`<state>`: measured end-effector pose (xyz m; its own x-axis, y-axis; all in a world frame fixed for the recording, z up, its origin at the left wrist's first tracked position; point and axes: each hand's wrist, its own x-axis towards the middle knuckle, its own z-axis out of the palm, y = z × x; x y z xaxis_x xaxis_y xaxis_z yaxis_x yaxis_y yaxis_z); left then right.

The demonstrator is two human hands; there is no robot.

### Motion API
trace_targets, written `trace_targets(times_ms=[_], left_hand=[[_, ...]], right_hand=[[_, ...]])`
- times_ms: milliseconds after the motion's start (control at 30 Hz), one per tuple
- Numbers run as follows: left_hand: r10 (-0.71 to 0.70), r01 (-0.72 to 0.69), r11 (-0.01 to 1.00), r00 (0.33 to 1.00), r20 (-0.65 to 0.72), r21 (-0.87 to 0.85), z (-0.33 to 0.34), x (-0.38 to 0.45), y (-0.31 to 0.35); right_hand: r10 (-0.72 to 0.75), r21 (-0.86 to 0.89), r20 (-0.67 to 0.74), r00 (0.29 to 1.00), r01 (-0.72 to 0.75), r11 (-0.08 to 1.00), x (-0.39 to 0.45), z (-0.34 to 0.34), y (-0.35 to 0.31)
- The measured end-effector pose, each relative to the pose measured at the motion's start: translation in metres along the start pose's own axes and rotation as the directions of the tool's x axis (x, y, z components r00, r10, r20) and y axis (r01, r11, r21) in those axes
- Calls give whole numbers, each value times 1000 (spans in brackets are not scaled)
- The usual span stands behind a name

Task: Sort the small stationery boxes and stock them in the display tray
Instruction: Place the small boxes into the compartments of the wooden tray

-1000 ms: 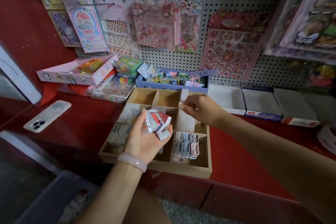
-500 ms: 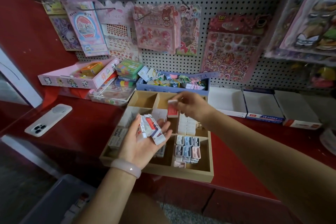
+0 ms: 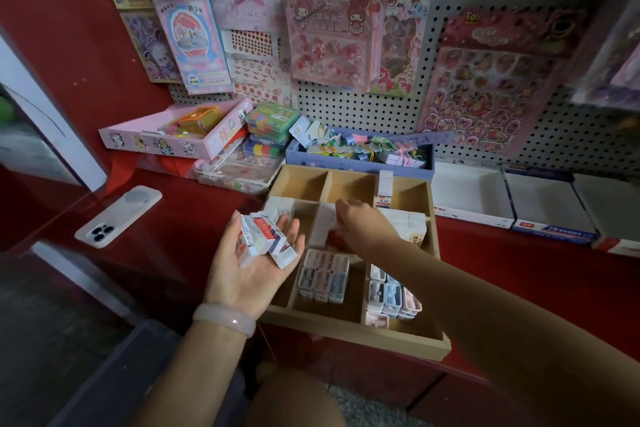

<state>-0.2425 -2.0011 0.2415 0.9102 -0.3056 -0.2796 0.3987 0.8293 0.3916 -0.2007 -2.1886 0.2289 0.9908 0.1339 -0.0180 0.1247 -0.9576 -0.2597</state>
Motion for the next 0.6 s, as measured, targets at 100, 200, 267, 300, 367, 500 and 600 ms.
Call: trace_targets(times_ms=[100,200,267,300,367,500,600], left_hand=[[-1,1,1000,1000,4,-5,-2,-1,0],[-6,6,1000,1000,2,-7,-2,-3,-1],[-7,7,1000,1000,7,8,-4,-5,-1],[-4,4,1000,1000,6,10,-4,-7,-1],[-8,8,1000,1000,-4,19,-2,-9,0],[-1,3,995,1000,-22,98,4,-14,-2],[25,-22,984,1000,-13,177,6,-14,-9]], right_hand=[[42,20,-20,999,-41,999,1,11,-4],[74,19,-32,997,-73,997,3,16,-6],[95,16,15,995,-95,995,3,14,-6],[98,6,50,994,-99,995,3,10,-7],[84,-71,90,992,-78,994,2,-6,-12],[-123,57,-55,991,126,990,1,-50,-37],[-385,386,168,907,298,873,-9,-70,-63]])
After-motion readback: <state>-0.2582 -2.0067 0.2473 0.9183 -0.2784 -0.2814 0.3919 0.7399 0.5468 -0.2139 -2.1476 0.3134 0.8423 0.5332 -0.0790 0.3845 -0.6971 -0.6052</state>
